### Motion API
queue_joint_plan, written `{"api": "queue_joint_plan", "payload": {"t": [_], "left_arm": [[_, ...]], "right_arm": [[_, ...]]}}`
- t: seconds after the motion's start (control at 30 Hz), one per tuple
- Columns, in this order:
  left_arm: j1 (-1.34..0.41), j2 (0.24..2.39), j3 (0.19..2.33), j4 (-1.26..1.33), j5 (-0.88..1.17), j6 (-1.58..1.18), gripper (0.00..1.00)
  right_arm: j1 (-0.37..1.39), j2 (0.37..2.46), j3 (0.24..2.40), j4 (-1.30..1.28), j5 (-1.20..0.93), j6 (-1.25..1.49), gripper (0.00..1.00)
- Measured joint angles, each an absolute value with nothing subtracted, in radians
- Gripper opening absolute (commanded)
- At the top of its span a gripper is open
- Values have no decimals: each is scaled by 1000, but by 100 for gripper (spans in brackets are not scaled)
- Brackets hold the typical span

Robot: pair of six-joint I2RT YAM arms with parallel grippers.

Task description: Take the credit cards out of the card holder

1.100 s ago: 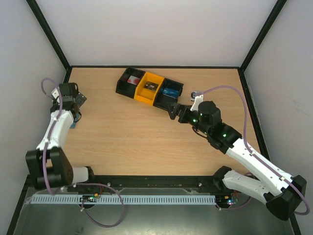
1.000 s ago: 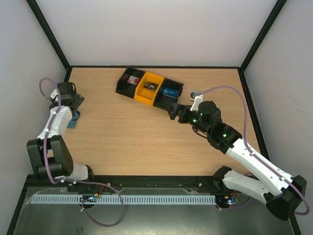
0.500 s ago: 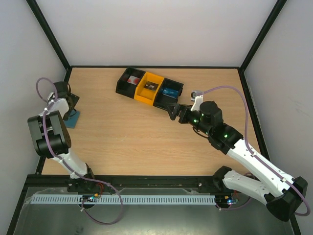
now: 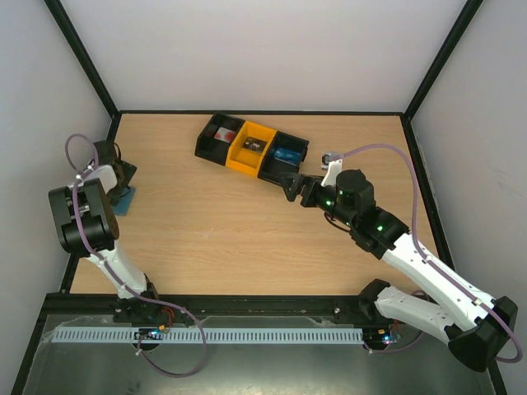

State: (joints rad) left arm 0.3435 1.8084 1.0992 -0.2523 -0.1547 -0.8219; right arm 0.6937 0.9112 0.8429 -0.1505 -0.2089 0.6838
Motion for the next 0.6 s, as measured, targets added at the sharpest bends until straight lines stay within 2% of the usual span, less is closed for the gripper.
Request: {"api": "queue_joint_plan", "payload": {"t": [0.37,0.6], "left_arm": [[289,1730,1003,-217,-112,-864,100],[178,1611,880,-212,-62,-925,100]], "right_arm": [[694,918,843,-152,-199,691,98],[694,918,843,-152,-195,699,98]]}}
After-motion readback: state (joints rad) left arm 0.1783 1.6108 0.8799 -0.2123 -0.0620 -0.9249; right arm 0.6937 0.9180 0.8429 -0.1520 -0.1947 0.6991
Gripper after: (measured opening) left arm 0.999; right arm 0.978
